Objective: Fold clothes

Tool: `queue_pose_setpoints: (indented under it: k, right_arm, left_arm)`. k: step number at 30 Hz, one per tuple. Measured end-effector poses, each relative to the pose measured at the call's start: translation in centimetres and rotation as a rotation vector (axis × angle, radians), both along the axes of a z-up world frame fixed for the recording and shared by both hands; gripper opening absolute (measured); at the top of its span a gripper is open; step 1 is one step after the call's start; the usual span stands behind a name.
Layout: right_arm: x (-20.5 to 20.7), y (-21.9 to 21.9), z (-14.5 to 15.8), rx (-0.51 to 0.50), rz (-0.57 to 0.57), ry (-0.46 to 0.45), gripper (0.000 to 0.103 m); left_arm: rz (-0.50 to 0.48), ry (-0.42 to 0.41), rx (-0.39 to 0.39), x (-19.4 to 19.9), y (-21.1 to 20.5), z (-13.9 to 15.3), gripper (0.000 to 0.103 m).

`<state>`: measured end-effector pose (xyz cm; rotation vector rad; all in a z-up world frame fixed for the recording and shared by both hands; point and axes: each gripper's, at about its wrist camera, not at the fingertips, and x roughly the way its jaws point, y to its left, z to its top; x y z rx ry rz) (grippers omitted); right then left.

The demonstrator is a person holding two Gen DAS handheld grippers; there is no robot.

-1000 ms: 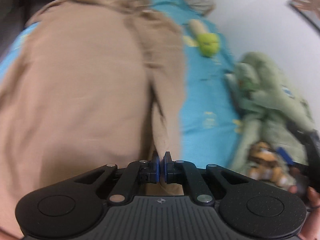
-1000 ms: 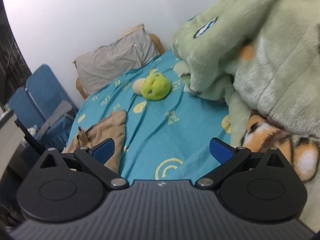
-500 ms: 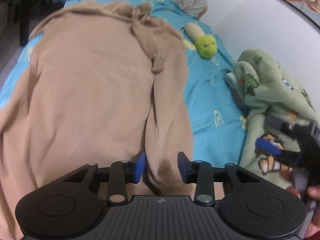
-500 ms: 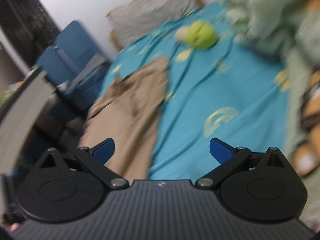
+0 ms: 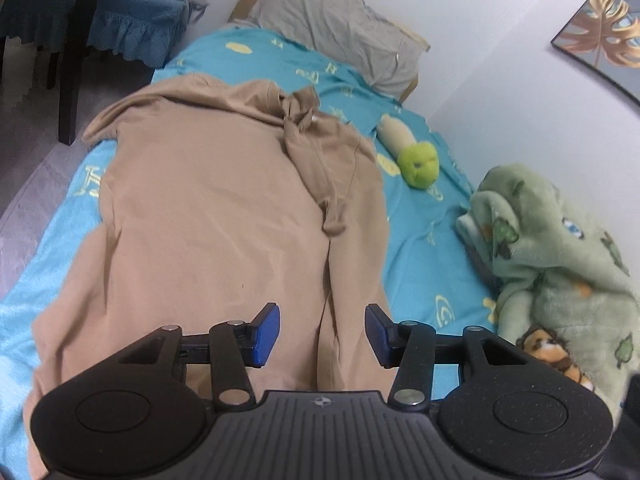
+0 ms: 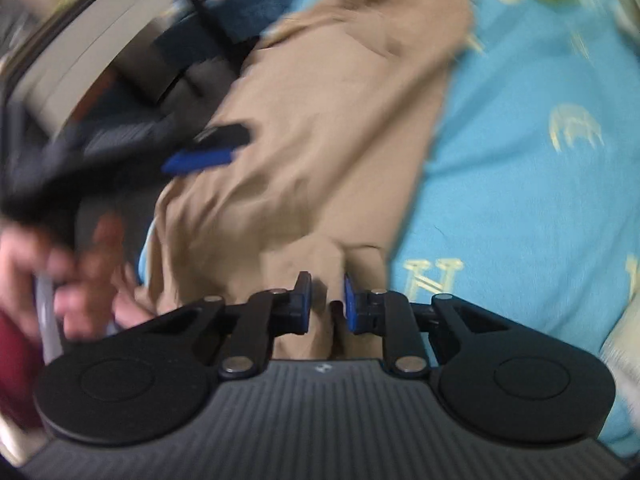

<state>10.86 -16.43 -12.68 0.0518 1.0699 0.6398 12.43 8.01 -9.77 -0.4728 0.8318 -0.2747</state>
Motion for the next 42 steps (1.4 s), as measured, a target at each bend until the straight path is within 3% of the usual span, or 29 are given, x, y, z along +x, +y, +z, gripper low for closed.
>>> queue_pose_setpoints:
  k: [4, 12, 13, 14, 15, 17, 19, 21, 26, 33, 36, 38, 42]
  right_arm:
    - [-3.8, 4.3, -0.7, -0.126, 0.167, -0.019, 0.019]
    - [-4.8, 5.7, -0.5, -0.159, 0.187, -0.011, 0.025]
    - [-4.7, 5.0, 0.2, -0.128, 0.176, -0.029, 0.029]
    - [-4.4, 4.4, 0.8, -0.097, 0.163, -0.049, 0.046]
    - [-4.2, 3.7, 1.4, -0.066, 0.150, -0.069, 0.070]
    - [-3.1, 2.4, 2.6, 0.010, 0.109, -0.109, 0.093]
    - [-1.4, 1.2, 3.5, 0.071, 0.059, -0.144, 0.091]
    - [1.2, 0.5, 4.3, 0.095, -0.005, -0.187, 0.091]
    - [11.2, -1.6, 4.4, 0.208, -0.255, -0.226, 0.091]
    - [26.9, -0.9, -0.7, 0.146, -0.405, -0.300, 0.091]
    - [33.1, -1.1, -3.8, 0.099, -0.479, -0.321, 0.091]
    - [36.2, -1.1, -6.1, 0.107, -0.516, -0.288, 0.090]
    - [39.0, 0.1, -8.5, 0.068, -0.497, -0.312, 0.066]
  left_arm:
    - [-0.003, -0.012, 0.026, -0.1, 0.2, 0.5, 0.050]
    - [0.019, -0.014, 0.085, -0.8, 1.0, 0.8, 0.050]
    - [0.018, -0.020, 0.088, -0.9, 1.1, 0.9, 0.050]
    - [0.019, -0.027, 0.089, -1.0, 1.1, 1.0, 0.050]
    - [0.020, -0.036, 0.090, -1.2, 1.1, 1.3, 0.052]
    - [0.018, -0.060, 0.101, -1.5, 0.9, 1.9, 0.058]
    - [0.018, -0.096, 0.128, -2.0, 0.6, 2.6, 0.064]
    - [0.025, -0.138, 0.160, -2.4, 0.2, 3.3, 0.079]
    - [0.061, -0.196, 0.241, -2.3, -0.7, 3.8, 0.084]
    - [0.101, -0.217, 0.285, 0.4, -1.5, 1.9, 0.085]
    - [0.104, -0.195, 0.249, 1.8, -1.1, 0.6, 0.085]
    - [0.104, -0.184, 0.231, 2.5, -0.8, -0.2, 0.085]
    - [0.117, -0.150, 0.182, 3.5, 0.1, -1.5, 0.085]
